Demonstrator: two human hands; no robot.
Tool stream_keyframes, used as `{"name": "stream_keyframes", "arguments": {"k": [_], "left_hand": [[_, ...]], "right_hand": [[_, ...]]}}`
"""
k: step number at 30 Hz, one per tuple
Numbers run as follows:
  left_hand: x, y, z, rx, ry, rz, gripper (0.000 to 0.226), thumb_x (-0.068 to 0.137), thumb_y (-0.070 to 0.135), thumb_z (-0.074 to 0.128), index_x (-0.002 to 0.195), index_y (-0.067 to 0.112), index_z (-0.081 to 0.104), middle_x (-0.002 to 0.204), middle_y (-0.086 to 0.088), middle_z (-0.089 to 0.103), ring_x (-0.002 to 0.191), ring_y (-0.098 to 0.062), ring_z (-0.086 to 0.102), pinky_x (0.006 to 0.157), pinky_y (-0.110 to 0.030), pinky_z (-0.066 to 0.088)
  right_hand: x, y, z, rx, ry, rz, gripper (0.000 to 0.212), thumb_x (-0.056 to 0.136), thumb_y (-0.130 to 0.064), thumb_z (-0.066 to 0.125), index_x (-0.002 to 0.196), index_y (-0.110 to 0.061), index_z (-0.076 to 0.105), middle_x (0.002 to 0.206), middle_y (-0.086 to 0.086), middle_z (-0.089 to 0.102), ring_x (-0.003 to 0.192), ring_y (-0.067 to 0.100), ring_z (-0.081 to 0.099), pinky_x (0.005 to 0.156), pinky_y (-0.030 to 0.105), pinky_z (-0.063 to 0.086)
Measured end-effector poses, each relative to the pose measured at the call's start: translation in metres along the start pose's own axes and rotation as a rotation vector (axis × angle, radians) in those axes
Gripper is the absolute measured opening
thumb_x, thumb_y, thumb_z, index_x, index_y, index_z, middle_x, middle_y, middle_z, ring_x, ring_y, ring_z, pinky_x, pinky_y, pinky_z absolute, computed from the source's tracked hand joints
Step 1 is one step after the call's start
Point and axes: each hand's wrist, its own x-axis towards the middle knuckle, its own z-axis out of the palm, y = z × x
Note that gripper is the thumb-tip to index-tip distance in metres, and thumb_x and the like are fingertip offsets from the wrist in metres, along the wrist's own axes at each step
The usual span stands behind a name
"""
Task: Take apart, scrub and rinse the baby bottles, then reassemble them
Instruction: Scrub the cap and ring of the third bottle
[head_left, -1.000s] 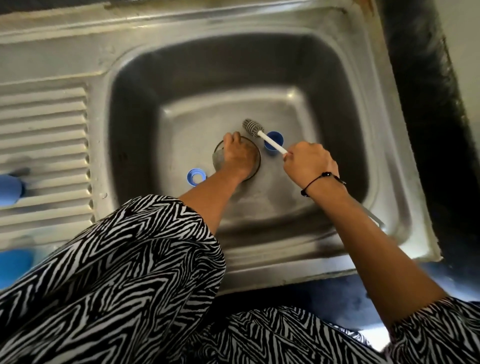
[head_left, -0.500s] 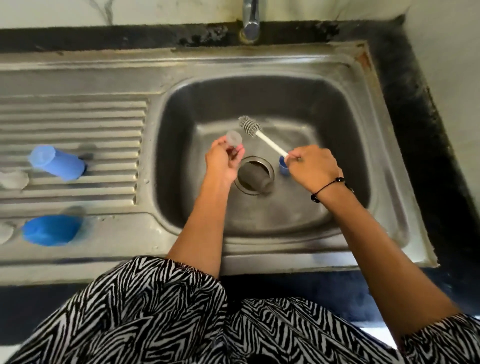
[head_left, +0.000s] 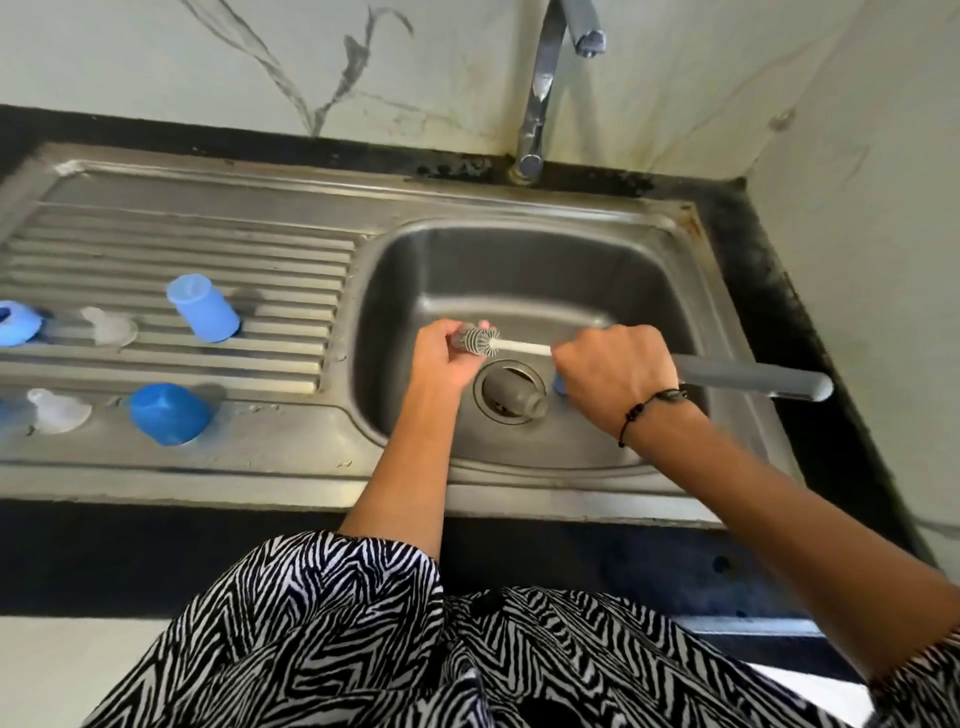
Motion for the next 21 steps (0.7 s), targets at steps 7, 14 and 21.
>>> {"name": "stream_keyframes", "arguments": {"k": [7,14,21], "left_hand": [[-0.019,0.0,0.023,-0.002,-0.085,0.008,0.015,0.098,0.003,0.033,0.091,0.005,0.047,0.083,-0.014,0.042,0.091,-0.032,0.052,0.082,-0.044,0.046],[-0.023,0.015,0.043,-0.032,-0.124,0.138,0.036,0.101,0.025,0.036,0.069,0.012,0.043,0.067,-0.006,0.041,0.068,-0.028,0.055,0.078,-0.039,0.048],[-0.033,0.011,0.045,-0.192,-0.302,0.266,0.033,0.101,0.02,0.04,0.071,0.008,0.048,0.063,-0.008,0.046,0.059,-0.023,0.052,0.083,-0.041,0.052]], "right_hand": [[-0.001,-0.016,-0.011,-0.26,0.096,0.016,0.015,0.082,-0.009,0.051,0.085,-0.01,0.065,0.078,0.005,0.065,0.068,0.023,0.065,0.052,0.025,0.033],[-0.006,-0.037,-0.011,-0.184,0.218,0.12,0.029,0.076,-0.004,0.037,0.072,-0.011,0.066,0.059,0.003,0.061,0.048,0.022,0.06,0.044,0.02,0.032],[0.023,0.023,-0.011,1.457,-0.587,0.44,0.026,0.095,-0.019,0.042,0.102,-0.009,0.065,0.051,0.001,0.038,0.033,0.011,0.029,0.039,0.015,0.027]]}}
